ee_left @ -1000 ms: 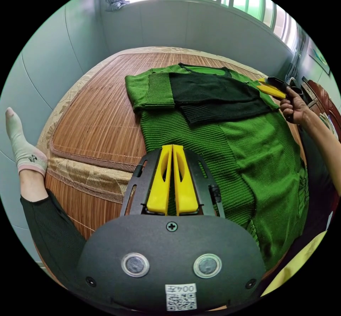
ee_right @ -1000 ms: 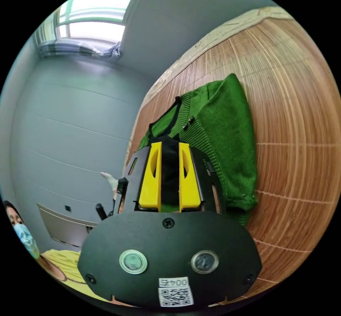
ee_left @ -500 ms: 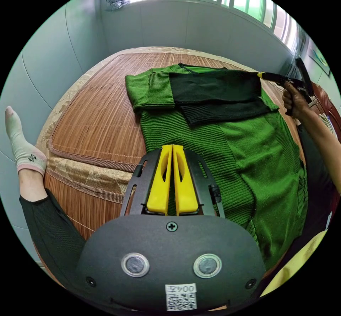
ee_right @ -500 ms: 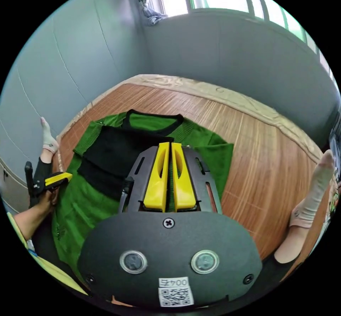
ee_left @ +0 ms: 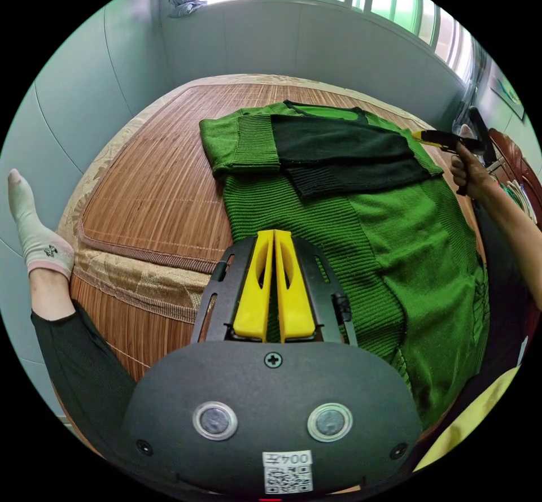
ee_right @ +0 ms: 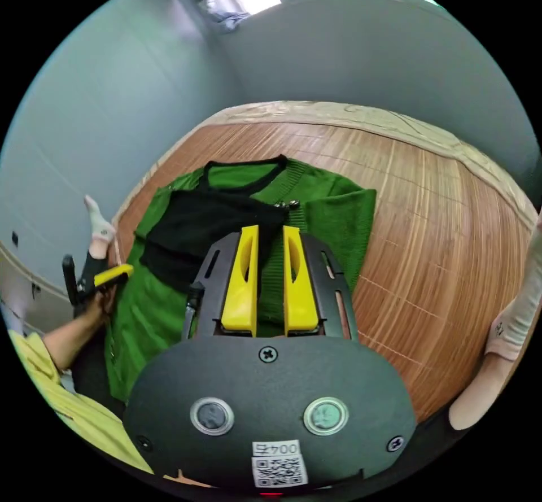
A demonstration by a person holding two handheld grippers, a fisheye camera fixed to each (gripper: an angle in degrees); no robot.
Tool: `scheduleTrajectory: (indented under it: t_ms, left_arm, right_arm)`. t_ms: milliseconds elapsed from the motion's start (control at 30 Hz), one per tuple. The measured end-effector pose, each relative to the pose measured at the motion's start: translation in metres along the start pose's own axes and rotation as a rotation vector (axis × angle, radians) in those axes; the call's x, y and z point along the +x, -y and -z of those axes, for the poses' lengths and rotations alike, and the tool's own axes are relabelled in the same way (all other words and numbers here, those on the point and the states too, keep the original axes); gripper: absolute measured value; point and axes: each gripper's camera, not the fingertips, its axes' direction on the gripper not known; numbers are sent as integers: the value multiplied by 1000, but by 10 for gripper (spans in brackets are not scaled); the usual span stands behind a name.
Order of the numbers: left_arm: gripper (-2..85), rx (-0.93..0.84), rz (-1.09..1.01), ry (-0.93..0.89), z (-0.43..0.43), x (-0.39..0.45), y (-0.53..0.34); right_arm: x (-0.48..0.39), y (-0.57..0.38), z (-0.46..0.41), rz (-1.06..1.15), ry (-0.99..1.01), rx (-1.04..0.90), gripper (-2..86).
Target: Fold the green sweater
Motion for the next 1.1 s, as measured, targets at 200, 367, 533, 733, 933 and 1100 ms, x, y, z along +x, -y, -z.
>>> scheduleTrajectory:
  t_ms: [200,367,533,733,933,1100]
  left_arm:
    - [1,0,0,1,0,-3,6]
    - [1,0,-4,9,0,-5,12]
    - [1,1,1,-1,-1,-10,19]
    - [2,2,5,-10,-1,-15,27]
    - [9,-3,-7,15,-1,-15,38]
    - [35,30,76,-27,10,-40,53]
  right_arm:
    - [-67,-20,-20,303,-170,-113,99]
    - [-113,-23,-47,512,-372,-187,76]
    - [-119,-19,-27,515,-407,-134,32]
    - [-94,-18,-26,338,-370,-229,66]
    - [-103,-20,2,189,-102,-67,111]
    - [-100,-25,-33,147,-152,-134,108]
